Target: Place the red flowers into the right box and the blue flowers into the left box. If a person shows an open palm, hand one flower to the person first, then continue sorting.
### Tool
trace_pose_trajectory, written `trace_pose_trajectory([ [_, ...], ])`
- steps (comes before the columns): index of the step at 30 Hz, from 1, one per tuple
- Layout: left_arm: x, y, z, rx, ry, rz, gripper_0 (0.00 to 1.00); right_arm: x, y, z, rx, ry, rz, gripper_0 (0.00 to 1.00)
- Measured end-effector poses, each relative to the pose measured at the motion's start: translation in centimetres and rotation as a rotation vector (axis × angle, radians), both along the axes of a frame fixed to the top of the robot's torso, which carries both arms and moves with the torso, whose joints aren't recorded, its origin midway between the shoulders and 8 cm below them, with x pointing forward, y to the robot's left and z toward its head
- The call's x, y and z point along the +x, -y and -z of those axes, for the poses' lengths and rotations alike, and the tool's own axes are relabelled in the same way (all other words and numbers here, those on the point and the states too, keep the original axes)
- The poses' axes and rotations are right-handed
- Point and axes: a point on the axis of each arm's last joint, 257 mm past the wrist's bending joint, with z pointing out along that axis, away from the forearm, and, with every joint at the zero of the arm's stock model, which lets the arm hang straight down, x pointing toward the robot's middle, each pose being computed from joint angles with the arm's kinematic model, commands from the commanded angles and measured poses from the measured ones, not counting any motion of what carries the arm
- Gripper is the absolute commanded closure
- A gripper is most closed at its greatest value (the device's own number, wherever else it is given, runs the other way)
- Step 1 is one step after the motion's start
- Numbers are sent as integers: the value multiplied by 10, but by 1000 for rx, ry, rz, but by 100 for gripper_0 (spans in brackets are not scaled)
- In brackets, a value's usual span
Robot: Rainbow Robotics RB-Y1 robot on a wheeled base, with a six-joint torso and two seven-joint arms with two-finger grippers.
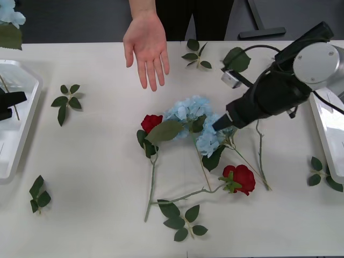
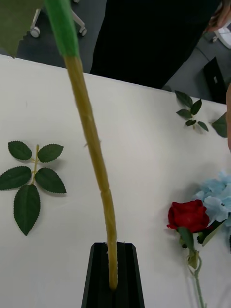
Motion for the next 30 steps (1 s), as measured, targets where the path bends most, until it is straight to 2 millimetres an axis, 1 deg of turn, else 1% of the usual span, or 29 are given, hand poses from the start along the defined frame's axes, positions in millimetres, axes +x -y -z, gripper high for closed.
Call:
trace_pose_trajectory([
  [3, 0, -4, 0, -35, -6, -1, 100, 6, 36, 7, -118, 0, 52, 3],
  [5, 0, -5, 1, -18, 6, 14, 100, 11, 59, 10, -203, 17, 68, 3],
  [9, -1, -8, 4, 57, 42, 48, 100, 22, 86, 15, -289, 43, 103, 3],
  [13, -1, -9, 5, 62, 43, 48, 100, 31, 110, 29, -345, 37, 159, 3],
  [16, -1, -9, 5, 62, 43, 47, 100, 39, 120, 40, -371, 42, 193, 2],
  [18, -1, -9, 5, 62, 42, 47, 100, 42, 122, 47, -379, 39, 210, 1],
  [22, -1, -9, 5, 62, 42, 47, 100, 45, 119, 62, -373, 28, 231, 0],
  [26, -1, -10, 5, 62, 42, 46, 100, 49, 114, 70, -364, 29, 243, 0],
  [30, -1, -10, 5, 62, 41, 46, 100, 54, 118, 78, -365, 31, 267, 0],
])
